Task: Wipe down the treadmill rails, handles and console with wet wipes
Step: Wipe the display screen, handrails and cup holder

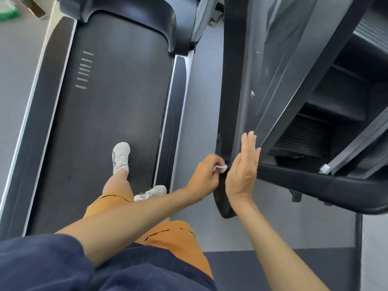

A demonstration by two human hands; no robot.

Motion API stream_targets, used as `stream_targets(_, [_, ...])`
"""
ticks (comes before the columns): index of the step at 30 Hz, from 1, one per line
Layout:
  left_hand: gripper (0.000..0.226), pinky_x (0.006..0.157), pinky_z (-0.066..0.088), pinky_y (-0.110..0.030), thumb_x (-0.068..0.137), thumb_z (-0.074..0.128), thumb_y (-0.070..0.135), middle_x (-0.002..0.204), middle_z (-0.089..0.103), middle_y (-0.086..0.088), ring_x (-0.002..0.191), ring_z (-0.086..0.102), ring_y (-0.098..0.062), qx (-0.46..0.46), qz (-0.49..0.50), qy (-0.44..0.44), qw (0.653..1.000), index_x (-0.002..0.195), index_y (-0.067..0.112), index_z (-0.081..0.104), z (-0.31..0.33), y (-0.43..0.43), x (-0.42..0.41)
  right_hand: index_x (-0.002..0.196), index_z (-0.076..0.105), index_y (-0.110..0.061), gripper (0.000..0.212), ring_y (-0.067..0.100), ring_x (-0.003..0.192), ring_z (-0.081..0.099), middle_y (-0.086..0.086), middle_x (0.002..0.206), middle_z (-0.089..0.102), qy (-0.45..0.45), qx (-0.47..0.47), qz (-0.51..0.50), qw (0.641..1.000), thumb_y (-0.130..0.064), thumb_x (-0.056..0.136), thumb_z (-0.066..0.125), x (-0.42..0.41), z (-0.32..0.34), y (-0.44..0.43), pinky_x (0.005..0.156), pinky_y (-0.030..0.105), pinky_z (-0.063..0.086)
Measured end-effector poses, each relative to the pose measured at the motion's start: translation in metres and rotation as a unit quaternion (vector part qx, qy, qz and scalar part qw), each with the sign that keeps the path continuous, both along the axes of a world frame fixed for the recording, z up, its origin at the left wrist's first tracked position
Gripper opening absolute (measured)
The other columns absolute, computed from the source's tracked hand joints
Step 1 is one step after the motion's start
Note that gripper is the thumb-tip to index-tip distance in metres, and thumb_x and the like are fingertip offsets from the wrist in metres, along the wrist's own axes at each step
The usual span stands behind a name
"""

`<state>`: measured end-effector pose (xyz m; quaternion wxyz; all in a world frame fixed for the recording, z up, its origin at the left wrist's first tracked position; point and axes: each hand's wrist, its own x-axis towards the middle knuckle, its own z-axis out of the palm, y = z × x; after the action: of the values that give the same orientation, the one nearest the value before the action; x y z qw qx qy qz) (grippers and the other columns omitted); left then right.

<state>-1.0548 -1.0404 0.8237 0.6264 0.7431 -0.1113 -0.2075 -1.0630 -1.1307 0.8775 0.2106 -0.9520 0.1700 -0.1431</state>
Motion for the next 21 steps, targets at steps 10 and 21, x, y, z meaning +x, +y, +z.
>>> stream_targets(10, [0.012,0.074,0.042,-0.016,0.098,0.048,0.013,0.099,0.055,0.001,0.089,0.053,-0.015,-0.030,0.150,0.085,0.985,0.105,0.005,0.054,0.028,-0.041,0.078,0.140,0.040,0.003,0.047,0.026,0.142,0.028,0.017,0.150,0.036,-0.018,-0.011,-0.005,1.000,0.001,0.096,0.025,0.000,-0.005,-0.002,0.119,0.046,0.016])
stream_targets(21, [0.011,0.065,0.045,-0.022,0.095,0.051,0.015,0.090,0.059,-0.008,0.080,0.055,-0.018,0.014,0.209,0.203,0.957,0.091,0.006,0.054,0.008,-0.053,0.102,0.141,0.040,0.003,0.048,0.025,0.143,0.028,0.016,0.150,0.036,-0.014,-0.031,-0.008,0.999,0.003,0.095,0.026,0.001,-0.004,0.000,0.120,0.043,0.016])
